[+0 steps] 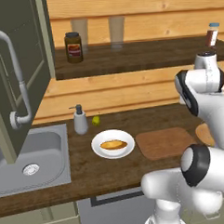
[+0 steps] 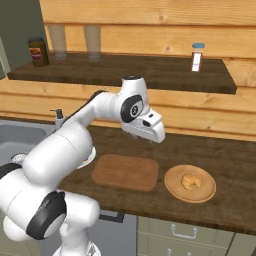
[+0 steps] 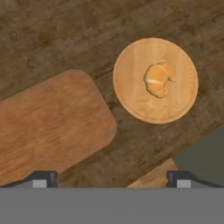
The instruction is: From the different types of pastries on the counter, select a croissant and place it on the cutting board. Then retrieve a jar of jam from the cabinet and place it alongside the croissant on the cutting board.
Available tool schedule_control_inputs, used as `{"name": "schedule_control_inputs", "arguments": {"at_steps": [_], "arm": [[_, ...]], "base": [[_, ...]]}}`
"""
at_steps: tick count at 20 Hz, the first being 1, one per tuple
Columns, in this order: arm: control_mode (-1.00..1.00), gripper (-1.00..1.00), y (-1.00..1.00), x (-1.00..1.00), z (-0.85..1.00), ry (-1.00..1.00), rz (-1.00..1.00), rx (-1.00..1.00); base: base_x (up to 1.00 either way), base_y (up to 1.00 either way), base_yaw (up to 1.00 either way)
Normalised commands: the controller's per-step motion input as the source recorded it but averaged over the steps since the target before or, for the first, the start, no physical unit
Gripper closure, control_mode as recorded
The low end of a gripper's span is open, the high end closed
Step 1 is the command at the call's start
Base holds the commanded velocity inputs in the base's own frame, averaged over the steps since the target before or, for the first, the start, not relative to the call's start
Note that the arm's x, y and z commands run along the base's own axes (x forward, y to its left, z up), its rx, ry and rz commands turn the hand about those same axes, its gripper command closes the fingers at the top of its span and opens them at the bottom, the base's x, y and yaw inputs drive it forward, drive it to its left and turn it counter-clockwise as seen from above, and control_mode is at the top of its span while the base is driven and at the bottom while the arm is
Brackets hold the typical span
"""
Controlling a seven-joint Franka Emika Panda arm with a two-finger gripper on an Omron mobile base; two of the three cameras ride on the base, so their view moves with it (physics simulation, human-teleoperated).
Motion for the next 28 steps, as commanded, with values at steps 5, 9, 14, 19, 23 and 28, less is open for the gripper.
{"name": "schedule_control_inputs", "arguments": {"at_steps": [5, 9, 14, 19, 23, 28], "arm": [[-1.00, -1.00, -0.97, 0.00, -0.53, 0.03, -0.21, 0.09], [-1.00, -1.00, -0.72, 0.02, -0.38, 0.06, -0.21, 0.06], [-1.00, -1.00, -0.34, 0.13, -0.26, 0.08, -0.26, 0.02], [-1.00, -1.00, -0.30, 0.17, -0.23, 0.03, -0.18, 0.00], [-1.00, -1.00, -0.41, 0.22, -0.55, 0.00, -0.12, 0.03], [-1.00, -1.00, -0.21, 0.35, -0.48, -0.07, 0.00, 0.03]], "base": [[0.00, 0.00, 0.00], [0.00, 0.00, 0.00], [0.00, 0.00, 0.00], [0.00, 0.00, 0.00], [0.00, 0.00, 0.00], [0.00, 0.00, 0.00]]}}
